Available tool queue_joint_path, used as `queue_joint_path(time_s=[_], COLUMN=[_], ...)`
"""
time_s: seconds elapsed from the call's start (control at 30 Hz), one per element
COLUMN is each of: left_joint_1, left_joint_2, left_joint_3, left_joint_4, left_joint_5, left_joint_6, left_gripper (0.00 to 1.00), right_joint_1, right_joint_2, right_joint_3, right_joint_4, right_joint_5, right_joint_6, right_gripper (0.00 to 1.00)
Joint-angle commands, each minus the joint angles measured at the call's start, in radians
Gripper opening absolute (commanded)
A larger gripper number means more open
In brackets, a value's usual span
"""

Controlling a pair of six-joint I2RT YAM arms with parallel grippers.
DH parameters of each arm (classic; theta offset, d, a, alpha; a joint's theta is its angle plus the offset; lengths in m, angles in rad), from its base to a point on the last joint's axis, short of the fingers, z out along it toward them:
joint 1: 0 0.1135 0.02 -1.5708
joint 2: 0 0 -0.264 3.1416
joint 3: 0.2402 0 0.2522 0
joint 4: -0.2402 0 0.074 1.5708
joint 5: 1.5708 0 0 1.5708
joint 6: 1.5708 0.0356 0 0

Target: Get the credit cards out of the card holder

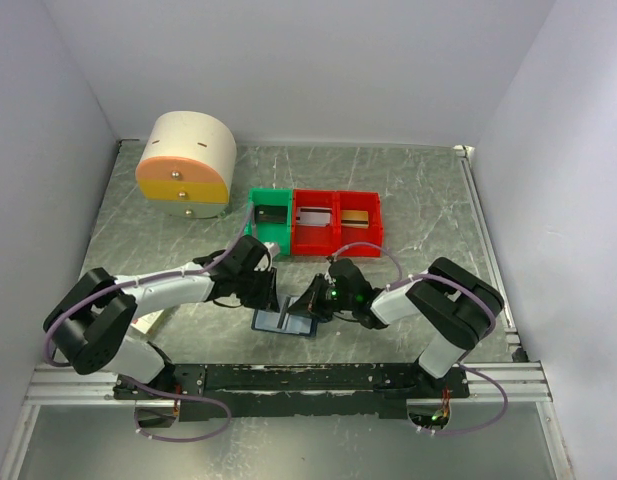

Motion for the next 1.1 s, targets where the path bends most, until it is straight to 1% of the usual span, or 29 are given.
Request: queue_joint_path(time_s=[0.0, 0.13, 0.27, 0.4, 0.43, 0.5, 0.6, 0.63, 0.77, 0.87, 1.07], left_joint_1=[-0.011, -0.012, -0.011, -0.014, -0.013, -0.014, -0.014, -0.014, -0.014, -0.014, -0.015], left_joint_2=[0.027, 0.02, 0.025, 0.012, 0.01, 0.009, 0.001, -0.001, -0.002, -0.008, 0.005], left_joint_3=[0.016, 0.007, 0.013, 0.007, 0.008, 0.01, 0.015, 0.012, 0.009, 0.004, 0.009], left_joint_4=[-0.058, -0.06, -0.074, -0.067, -0.069, -0.071, -0.083, -0.083, -0.085, -0.081, -0.067], left_joint_5=[-0.058, -0.062, -0.072, -0.075, -0.074, -0.078, -0.088, -0.091, -0.092, -0.09, -0.055], left_joint_6=[0.007, 0.014, 0.017, 0.009, 0.007, 0.007, 0.006, 0.006, 0.005, 0.002, 0.013], left_gripper=[0.35, 0.34, 0.33, 0.32, 0.32, 0.32, 0.32, 0.32, 0.32, 0.32, 0.32], right_joint_1=[-0.01, -0.012, -0.011, 0.007, 0.013, 0.021, 0.015, 0.007, -0.022, -0.036, -0.044], right_joint_2=[0.011, 0.014, 0.047, 0.09, 0.102, 0.104, 0.074, 0.062, 0.013, -0.026, -0.007], right_joint_3=[-0.024, -0.021, -0.033, -0.026, -0.017, -0.018, -0.061, -0.073, -0.076, -0.102, -0.069], right_joint_4=[0.069, 0.074, 0.158, 0.198, 0.2, 0.216, 0.247, 0.24, 0.163, 0.143, 0.117], right_joint_5=[-0.005, -0.005, -0.023, -0.022, -0.021, -0.007, 0.02, 0.02, -0.014, -0.009, -0.051], right_joint_6=[0.026, 0.028, 0.059, 0.07, 0.067, 0.075, 0.091, 0.086, 0.027, 0.023, 0.001], right_gripper=[0.06, 0.12, 0.17, 0.18, 0.17, 0.11, 0.02, 0.0, 0.0, 0.0, 0.01])
